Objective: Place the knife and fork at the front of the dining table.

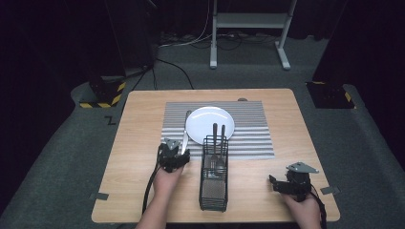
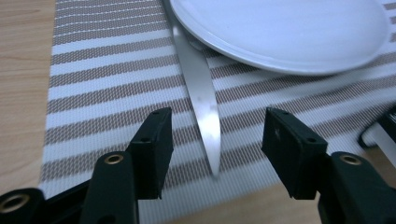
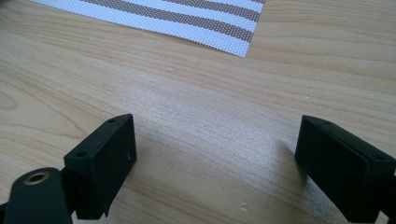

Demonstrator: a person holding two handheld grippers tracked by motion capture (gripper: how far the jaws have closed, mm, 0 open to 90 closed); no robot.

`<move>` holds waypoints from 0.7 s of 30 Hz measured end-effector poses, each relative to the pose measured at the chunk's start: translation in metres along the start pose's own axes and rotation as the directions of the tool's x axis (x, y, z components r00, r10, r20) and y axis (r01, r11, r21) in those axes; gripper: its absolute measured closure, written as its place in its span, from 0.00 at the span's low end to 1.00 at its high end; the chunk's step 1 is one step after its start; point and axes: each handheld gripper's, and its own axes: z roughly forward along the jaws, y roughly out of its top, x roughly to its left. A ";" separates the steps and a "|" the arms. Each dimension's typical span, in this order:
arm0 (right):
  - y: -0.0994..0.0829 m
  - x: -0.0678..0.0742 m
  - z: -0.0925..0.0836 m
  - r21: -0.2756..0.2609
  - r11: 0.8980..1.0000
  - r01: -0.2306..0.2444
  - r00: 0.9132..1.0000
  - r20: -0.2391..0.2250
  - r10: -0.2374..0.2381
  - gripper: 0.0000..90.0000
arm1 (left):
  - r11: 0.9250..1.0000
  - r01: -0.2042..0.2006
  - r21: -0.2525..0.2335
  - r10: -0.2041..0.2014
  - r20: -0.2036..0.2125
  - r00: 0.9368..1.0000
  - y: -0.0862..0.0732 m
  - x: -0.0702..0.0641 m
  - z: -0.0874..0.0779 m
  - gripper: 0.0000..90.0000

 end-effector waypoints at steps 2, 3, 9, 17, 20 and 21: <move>0.000 0.000 0.000 0.000 1.000 0.000 1.000 0.000 0.000 0.14 | 0.999 0.037 0.007 -0.037 -0.007 0.999 0.007 0.005 0.011 0.58; 0.000 0.000 0.000 0.000 1.000 0.001 1.000 -0.001 -0.001 0.14 | 0.998 0.060 0.032 -0.059 -0.009 0.998 0.010 0.007 0.017 0.61; 0.000 -0.001 0.000 0.000 1.000 0.004 1.000 -0.002 -0.004 0.14 | 0.994 0.095 0.046 -0.096 0.004 0.995 0.018 0.011 0.028 0.70; -0.001 0.000 -0.001 -0.001 1.000 0.002 1.000 -0.004 -0.002 0.14 | 0.998 -0.018 0.053 0.022 -0.079 0.997 0.019 -0.004 0.032 0.75; -0.001 0.000 -0.001 -0.001 1.000 0.002 1.000 -0.004 -0.002 0.14 | 0.999 -0.008 0.052 0.013 -0.085 0.996 0.020 -0.004 0.032 0.79; -0.001 0.000 -0.001 -0.001 1.000 0.002 1.000 -0.004 -0.002 0.14 | 0.999 -0.010 0.052 0.015 -0.089 0.996 0.020 -0.005 0.033 0.79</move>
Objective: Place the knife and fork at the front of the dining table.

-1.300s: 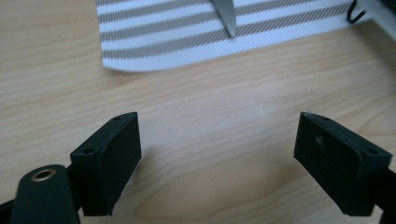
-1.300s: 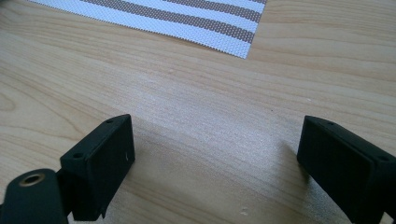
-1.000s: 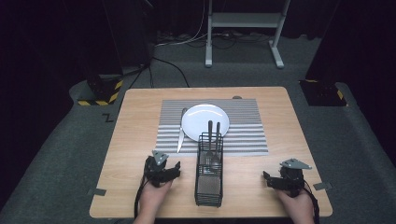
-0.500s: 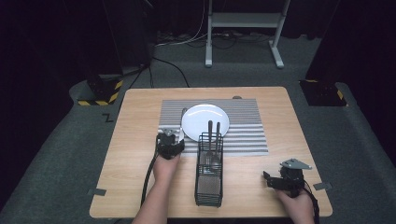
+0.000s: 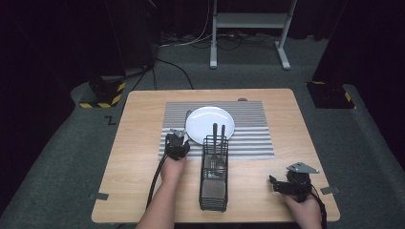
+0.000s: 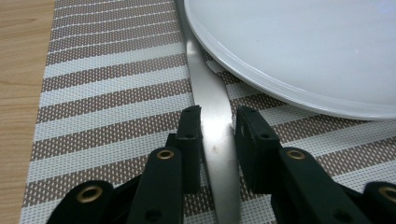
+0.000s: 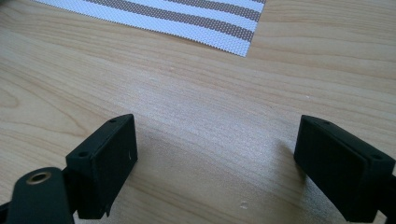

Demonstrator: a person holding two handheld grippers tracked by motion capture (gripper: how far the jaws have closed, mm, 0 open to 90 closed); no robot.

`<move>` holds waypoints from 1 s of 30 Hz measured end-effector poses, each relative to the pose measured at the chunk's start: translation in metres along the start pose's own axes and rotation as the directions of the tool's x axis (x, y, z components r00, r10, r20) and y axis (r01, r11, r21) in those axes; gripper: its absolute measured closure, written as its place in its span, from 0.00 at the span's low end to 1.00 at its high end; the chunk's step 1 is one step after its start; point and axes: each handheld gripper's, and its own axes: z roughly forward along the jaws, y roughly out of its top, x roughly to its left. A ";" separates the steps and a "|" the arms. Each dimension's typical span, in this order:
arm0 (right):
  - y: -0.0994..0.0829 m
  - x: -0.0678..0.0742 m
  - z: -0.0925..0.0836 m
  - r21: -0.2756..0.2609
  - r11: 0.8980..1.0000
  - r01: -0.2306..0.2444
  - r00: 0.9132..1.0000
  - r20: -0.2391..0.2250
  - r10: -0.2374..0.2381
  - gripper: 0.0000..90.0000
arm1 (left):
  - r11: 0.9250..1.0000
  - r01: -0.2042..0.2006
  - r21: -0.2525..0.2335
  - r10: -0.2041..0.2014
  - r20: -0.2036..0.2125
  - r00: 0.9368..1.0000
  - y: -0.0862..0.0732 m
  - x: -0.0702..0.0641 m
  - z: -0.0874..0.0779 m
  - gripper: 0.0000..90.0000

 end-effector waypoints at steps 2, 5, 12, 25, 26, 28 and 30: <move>0.000 0.000 0.000 0.000 1.000 0.000 1.000 0.000 0.000 0.14 | 1.000 0.004 0.001 -0.004 -0.009 1.000 0.000 -0.001 0.000 0.79; 0.000 0.000 0.000 0.000 1.000 -0.001 1.000 0.000 0.001 0.15 | 1.000 0.022 -0.009 -0.022 -0.018 1.000 -0.001 -0.002 0.000 0.80; 0.000 0.000 0.000 0.000 1.000 0.002 1.000 0.001 -0.002 0.15 | 0.999 0.042 -0.023 -0.043 -0.058 0.997 -0.003 -0.004 0.000 0.80; 0.000 0.000 -0.001 0.000 1.000 0.001 1.000 0.001 -0.001 0.15 | 0.997 0.071 -0.017 -0.073 -0.109 0.991 -0.006 0.006 -0.005 0.80; 0.000 0.000 -0.001 0.000 1.000 0.002 1.000 0.001 -0.002 0.15 | 0.997 0.069 -0.015 -0.071 -0.119 0.990 -0.007 0.007 -0.006 0.80; 0.000 0.000 -0.001 0.000 1.000 0.002 1.000 0.001 -0.002 0.15 | 0.996 0.085 -0.021 -0.087 -0.117 0.989 -0.009 0.010 -0.007 0.80; 0.000 0.000 -0.001 0.000 1.000 0.001 1.000 0.001 -0.001 0.15 | 0.995 0.095 -0.026 -0.097 -0.129 0.987 -0.010 0.012 -0.008 0.80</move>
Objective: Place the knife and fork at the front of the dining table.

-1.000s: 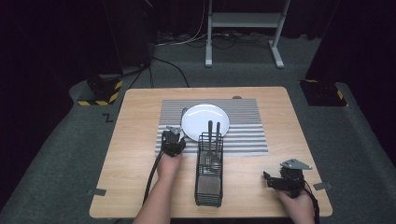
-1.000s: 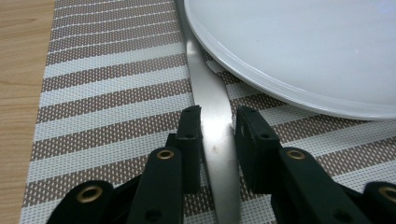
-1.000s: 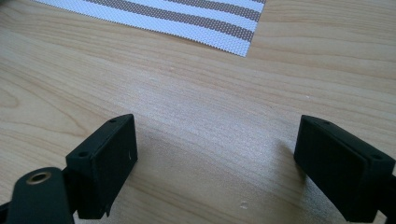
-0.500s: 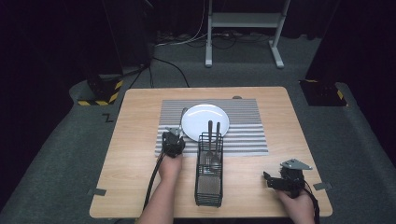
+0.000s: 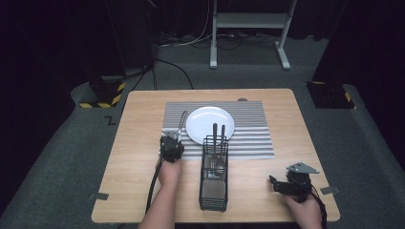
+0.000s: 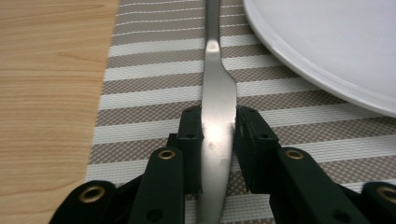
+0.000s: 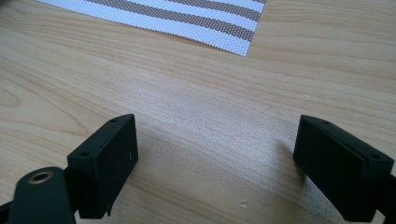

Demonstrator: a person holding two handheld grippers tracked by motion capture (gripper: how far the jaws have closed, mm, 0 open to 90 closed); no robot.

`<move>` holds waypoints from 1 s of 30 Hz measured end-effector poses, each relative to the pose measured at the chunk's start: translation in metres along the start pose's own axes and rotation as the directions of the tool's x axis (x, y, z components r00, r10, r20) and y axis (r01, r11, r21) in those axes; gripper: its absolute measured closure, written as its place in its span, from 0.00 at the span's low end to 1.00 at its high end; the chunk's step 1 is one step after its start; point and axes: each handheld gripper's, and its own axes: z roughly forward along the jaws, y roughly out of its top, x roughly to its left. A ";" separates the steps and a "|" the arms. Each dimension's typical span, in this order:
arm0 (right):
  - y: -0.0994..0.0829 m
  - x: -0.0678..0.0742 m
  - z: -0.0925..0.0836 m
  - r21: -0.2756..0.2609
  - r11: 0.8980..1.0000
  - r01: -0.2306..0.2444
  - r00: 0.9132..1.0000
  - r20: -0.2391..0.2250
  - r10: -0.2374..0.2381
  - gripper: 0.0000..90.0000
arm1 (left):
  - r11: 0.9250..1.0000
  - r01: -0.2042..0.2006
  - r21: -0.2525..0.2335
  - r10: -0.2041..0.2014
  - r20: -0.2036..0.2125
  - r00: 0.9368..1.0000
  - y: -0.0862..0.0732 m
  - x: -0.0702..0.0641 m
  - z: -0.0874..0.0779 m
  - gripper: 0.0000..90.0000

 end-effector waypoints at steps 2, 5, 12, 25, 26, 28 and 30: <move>0.000 0.000 0.000 -0.001 1.000 0.000 1.000 0.000 0.000 0.15 | 1.000 0.014 0.000 -0.014 -0.020 1.000 0.000 0.001 0.000 0.80; 0.000 0.000 0.000 -0.001 1.000 0.001 1.000 0.000 -0.001 0.16 | 1.000 0.022 -0.007 -0.022 -0.042 0.999 -0.001 0.001 0.000 0.80; 0.000 0.000 0.000 -0.002 1.000 0.000 1.000 0.000 0.000 0.16 | 0.999 0.030 -0.017 -0.031 -0.040 0.999 -0.001 0.001 0.002 0.80; -0.001 0.000 -0.004 -0.046 0.999 0.026 1.000 -0.009 -0.027 0.18 | 0.997 -0.053 -0.061 0.056 0.041 0.998 -0.007 0.001 -0.030 0.34; -0.002 0.001 -0.007 -0.082 0.996 0.025 1.000 -0.002 -0.025 0.18 | 0.997 -0.055 -0.062 0.058 0.055 0.997 -0.011 0.003 -0.035 0.33; 0.000 0.003 -0.014 -0.158 0.987 0.017 1.000 -0.008 -0.018 0.18 | 0.998 -0.034 -0.054 0.039 0.103 0.994 -0.019 0.009 -0.044 0.28; 0.001 0.007 -0.021 -0.215 0.976 0.026 1.000 0.003 -0.026 0.19 | 0.999 -0.034 -0.032 0.038 0.127 0.991 -0.029 0.016 -0.051 0.25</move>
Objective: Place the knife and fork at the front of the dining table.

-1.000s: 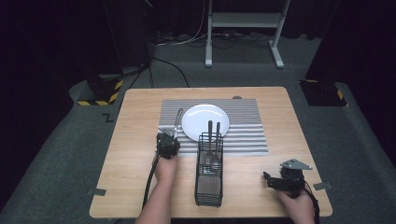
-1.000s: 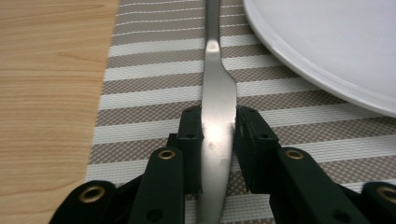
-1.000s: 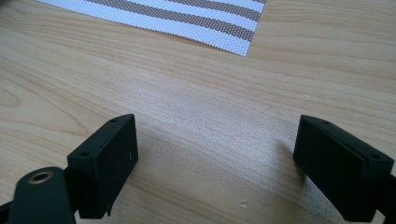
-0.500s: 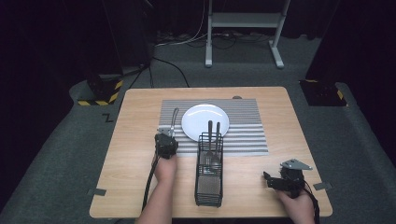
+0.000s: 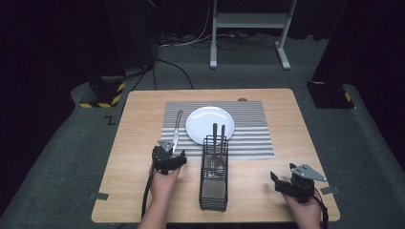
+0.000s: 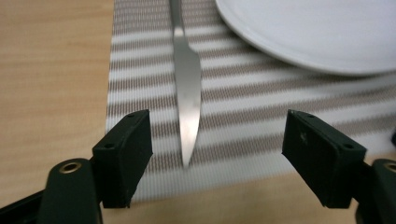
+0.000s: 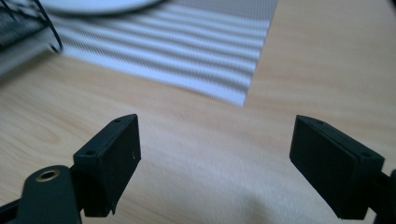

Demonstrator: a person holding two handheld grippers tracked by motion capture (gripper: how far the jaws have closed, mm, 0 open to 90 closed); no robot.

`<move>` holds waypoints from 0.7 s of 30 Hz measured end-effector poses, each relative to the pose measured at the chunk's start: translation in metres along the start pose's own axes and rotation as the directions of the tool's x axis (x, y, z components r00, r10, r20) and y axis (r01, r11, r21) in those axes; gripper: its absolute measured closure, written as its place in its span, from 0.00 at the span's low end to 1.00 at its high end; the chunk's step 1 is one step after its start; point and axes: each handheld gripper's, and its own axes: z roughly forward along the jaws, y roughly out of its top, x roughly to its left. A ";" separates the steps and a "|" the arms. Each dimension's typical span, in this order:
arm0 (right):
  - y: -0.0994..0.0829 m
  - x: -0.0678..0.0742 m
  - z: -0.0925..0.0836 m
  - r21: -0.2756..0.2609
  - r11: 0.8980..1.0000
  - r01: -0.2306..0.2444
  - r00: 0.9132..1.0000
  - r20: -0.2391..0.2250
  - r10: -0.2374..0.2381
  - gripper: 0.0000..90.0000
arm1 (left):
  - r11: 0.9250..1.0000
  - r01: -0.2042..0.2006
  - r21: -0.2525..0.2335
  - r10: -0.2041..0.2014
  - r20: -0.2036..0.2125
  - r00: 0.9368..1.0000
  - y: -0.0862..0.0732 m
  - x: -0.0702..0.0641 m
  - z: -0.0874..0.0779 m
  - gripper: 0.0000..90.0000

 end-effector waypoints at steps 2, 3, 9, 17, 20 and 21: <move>0.005 0.008 -0.007 -0.070 0.998 0.008 1.000 0.004 -0.007 0.18 | 1.000 -0.003 0.025 0.003 0.014 1.000 -0.009 0.004 -0.006 0.21; 0.007 0.012 -0.010 -0.099 0.995 0.018 1.000 0.005 -0.017 0.18 | 0.999 -0.012 0.041 0.011 0.016 1.000 -0.013 0.006 -0.009 0.17; 0.022 0.033 -0.027 -0.230 0.973 0.005 0.999 -0.038 -0.014 0.19 | 0.996 -0.031 0.088 0.027 0.043 0.999 -0.038 0.022 -0.032 0.13; 0.046 0.052 -0.033 -0.341 0.939 -0.037 0.995 -0.103 0.002 0.22 | 0.996 -0.047 0.076 0.047 0.006 0.999 -0.068 0.043 -0.056 0.15; 0.058 0.063 -0.027 -0.353 0.935 -0.036 0.993 -0.122 -0.008 0.23 | 0.998 -0.047 0.051 0.047 0.006 0.999 -0.072 0.045 -0.057 0.16; 0.058 0.063 -0.027 -0.353 0.935 -0.036 0.993 -0.122 -0.008 0.23 | 0.998 -0.047 0.051 0.047 0.006 0.999 -0.072 0.045 -0.057 0.15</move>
